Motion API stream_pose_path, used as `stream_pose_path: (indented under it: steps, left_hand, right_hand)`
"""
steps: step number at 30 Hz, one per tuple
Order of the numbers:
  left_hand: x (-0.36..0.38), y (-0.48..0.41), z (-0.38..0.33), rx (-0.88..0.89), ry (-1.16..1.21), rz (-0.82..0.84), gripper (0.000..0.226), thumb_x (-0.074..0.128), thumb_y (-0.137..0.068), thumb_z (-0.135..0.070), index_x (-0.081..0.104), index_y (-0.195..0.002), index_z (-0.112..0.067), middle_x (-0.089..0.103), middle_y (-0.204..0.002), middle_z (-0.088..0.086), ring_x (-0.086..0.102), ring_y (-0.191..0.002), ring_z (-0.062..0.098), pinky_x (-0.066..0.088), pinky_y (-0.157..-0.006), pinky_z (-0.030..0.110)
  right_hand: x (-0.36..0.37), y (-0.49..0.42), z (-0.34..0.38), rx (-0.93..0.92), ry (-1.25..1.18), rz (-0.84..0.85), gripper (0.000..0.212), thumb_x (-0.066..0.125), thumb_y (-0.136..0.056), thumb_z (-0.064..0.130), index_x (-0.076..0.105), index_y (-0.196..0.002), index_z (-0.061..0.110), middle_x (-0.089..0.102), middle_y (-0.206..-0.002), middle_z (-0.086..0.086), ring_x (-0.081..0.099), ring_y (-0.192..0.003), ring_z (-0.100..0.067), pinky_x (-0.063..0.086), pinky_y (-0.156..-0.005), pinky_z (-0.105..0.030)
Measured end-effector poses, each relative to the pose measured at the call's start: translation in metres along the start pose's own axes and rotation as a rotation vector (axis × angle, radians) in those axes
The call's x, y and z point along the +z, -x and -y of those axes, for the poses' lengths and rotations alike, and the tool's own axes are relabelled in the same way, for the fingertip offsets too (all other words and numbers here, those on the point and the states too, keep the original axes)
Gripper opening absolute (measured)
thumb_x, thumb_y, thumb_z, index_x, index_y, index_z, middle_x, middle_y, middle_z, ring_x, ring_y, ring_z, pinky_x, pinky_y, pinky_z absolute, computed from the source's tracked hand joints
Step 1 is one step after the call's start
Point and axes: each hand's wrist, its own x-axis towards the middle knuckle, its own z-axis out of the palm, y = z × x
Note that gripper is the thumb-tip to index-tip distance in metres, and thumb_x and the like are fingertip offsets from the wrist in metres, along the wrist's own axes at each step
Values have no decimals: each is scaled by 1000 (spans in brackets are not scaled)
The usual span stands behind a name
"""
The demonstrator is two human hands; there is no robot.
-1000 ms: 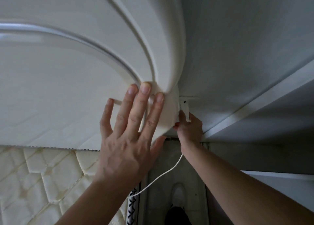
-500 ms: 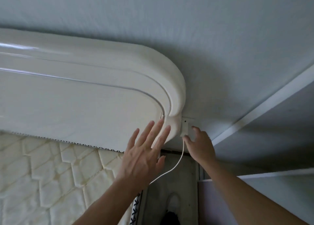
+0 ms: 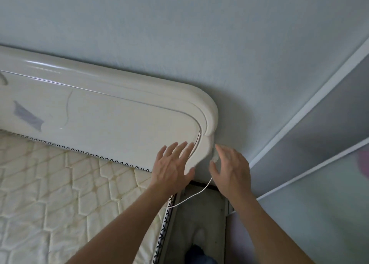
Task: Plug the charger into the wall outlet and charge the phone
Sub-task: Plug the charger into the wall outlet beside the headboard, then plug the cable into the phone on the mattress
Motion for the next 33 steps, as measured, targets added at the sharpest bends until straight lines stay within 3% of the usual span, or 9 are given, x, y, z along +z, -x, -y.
stream_pose_path:
  steps: [5, 11, 17, 23, 33]
  left_hand:
    - [-5, 47, 15, -94, 5, -4, 69, 49, -81, -52, 41, -145, -27, 54, -143, -1, 48, -132, 25, 36, -110, 47]
    - [-15, 106, 60, -268, -26, -41, 69, 46, -83, -56, 42, -144, -27, 54, -143, -1, 47, -133, 25, 37, -110, 47]
    - [-39, 177, 113, -536, -72, -77, 69, 43, -83, -57, 39, -145, -27, 52, -145, -1, 45, -134, 23, 35, -111, 47]
    - [-55, 246, 149, -809, -111, -94, 69, 45, -85, -57, 35, -147, -27, 49, -147, -2, 42, -136, 22, 35, -112, 45]
    - [-54, 306, 170, -1193, -115, -80, 70, 44, -86, -57, 32, -149, -29, 43, -152, -4, 38, -139, 21, 31, -115, 43]
  right_hand:
    - [1, 27, 31, -27, 30, 5, 55, 45, -91, 41, 48, -139, 16, 61, -125, -7, 56, -114, -28, 46, -98, -45]
    - [20, 46, 94, -186, 28, 59, 54, 52, -88, 41, 51, -137, 18, 60, -129, -9, 53, -121, -28, 44, -102, -45]
    - [51, 52, 179, -381, -58, 157, 55, 54, -88, 39, 52, -138, 17, 60, -130, -11, 54, -123, -30, 44, -104, -47]
    - [79, 60, 255, -618, -115, 254, 58, 43, -85, 42, 56, -135, 16, 62, -128, -11, 56, -120, -30, 46, -101, -47]
    - [129, 60, 329, -901, -178, 417, 55, 47, -84, 40, 58, -133, 19, 62, -127, -8, 57, -116, -29, 45, -100, -45]
